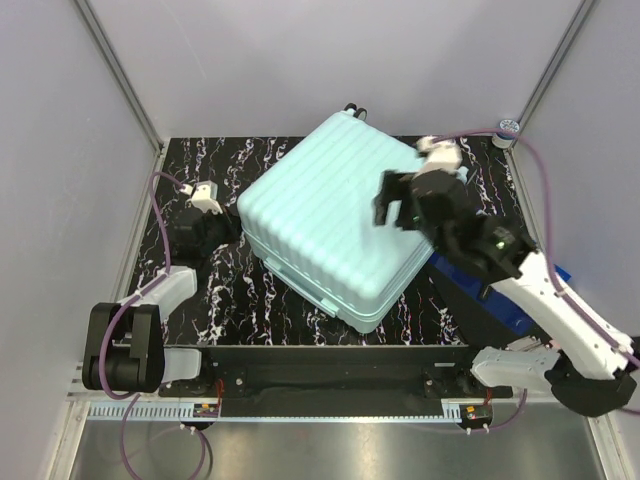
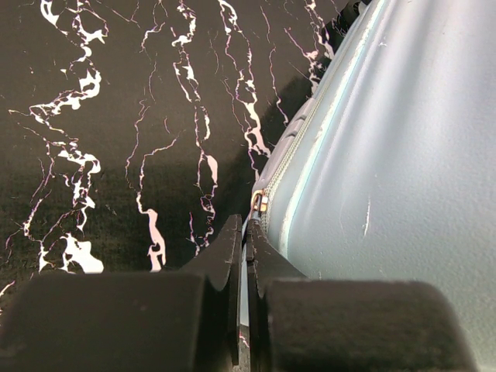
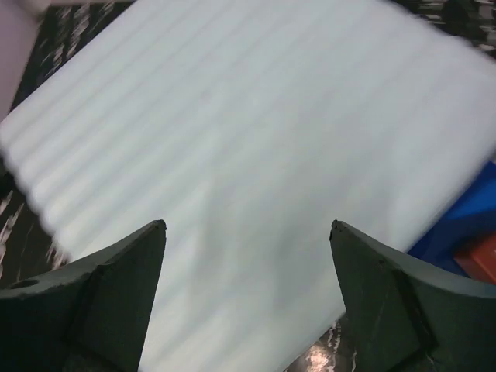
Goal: Pack the luggage
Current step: Zip the luggage at the center of the board.
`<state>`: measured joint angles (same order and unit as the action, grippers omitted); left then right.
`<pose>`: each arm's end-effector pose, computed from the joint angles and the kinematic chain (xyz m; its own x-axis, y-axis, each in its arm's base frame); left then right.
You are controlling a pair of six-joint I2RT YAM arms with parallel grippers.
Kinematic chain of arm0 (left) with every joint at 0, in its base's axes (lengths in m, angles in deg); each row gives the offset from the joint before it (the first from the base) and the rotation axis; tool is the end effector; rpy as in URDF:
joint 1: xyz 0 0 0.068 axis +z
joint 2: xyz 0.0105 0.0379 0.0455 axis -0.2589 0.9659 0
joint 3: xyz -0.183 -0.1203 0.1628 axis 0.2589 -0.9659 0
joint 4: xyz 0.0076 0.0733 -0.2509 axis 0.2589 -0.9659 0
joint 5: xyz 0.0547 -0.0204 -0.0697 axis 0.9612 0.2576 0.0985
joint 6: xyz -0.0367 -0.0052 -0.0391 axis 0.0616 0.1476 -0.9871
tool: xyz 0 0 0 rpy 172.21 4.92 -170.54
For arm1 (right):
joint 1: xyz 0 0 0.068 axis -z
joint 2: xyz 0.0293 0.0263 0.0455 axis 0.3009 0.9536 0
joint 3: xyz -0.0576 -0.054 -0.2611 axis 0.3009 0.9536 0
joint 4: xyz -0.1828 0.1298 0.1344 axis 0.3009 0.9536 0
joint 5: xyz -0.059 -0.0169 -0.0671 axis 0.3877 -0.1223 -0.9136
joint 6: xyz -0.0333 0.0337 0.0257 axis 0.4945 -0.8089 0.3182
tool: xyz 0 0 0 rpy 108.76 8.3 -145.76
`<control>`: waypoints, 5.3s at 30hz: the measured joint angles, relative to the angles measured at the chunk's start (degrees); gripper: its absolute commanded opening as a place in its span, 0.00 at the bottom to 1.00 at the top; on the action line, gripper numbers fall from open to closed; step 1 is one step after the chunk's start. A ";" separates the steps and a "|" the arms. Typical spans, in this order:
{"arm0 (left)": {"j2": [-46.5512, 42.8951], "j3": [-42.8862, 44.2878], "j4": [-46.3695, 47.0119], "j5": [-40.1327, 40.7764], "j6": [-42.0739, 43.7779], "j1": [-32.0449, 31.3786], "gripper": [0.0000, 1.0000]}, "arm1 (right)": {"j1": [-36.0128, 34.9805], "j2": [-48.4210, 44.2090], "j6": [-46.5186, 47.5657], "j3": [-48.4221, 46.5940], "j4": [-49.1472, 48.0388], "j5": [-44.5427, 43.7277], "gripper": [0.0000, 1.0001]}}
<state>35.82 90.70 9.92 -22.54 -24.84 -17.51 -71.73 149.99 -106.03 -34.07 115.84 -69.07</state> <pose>0.2684 -0.0211 0.2081 -0.4113 -0.3007 -0.8605 0.1634 0.9044 -0.3941 0.1490 0.1757 0.4433 -0.4195 -0.0126 -0.9076 -0.2961 0.9471 0.1238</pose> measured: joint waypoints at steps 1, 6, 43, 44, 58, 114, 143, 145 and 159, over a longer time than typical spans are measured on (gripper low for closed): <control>0.00 0.00 0.04 0.00 0.00 0.00 0.00 | 5.51 -1.46 -1.57 0.42 0.87 -0.13 0.94; 0.00 -0.17 0.33 0.00 -0.02 0.00 0.00 | 27.19 -8.37 -7.06 7.52 2.64 1.81 0.96; -0.48 -1.81 3.41 0.15 -0.02 2.08 0.00 | 60.81 34.77 -8.31 9.16 -17.31 32.13 0.85; -0.66 -2.03 3.50 0.33 -0.02 2.10 0.00 | 60.61 36.48 -8.11 6.84 -17.42 32.13 0.85; -4.98 -8.02 7.72 1.44 0.00 2.12 0.00 | 54.64 52.22 -5.68 -13.20 -20.28 30.21 0.85; -5.40 -10.78 12.09 -1.92 6.19 -4.20 0.00 | -1.49 25.94 30.71 2.75 -11.93 42.73 0.73; -2.14 -8.92 12.17 -11.08 6.40 -4.79 0.00 | -9.68 31.65 42.99 24.11 -37.68 4.50 0.71; -2.14 -8.92 12.17 -11.08 6.43 -4.79 0.00 | -10.03 32.09 43.23 24.13 -38.10 3.56 0.61; -2.14 -8.81 12.00 -11.02 6.86 -4.81 0.00 | -10.32 33.09 48.22 23.98 -39.69 -2.32 0.00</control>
<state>33.68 81.90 21.92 -33.56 -17.98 -22.32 -82.05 183.08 -57.82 -10.09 76.14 -71.39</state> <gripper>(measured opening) 0.012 0.069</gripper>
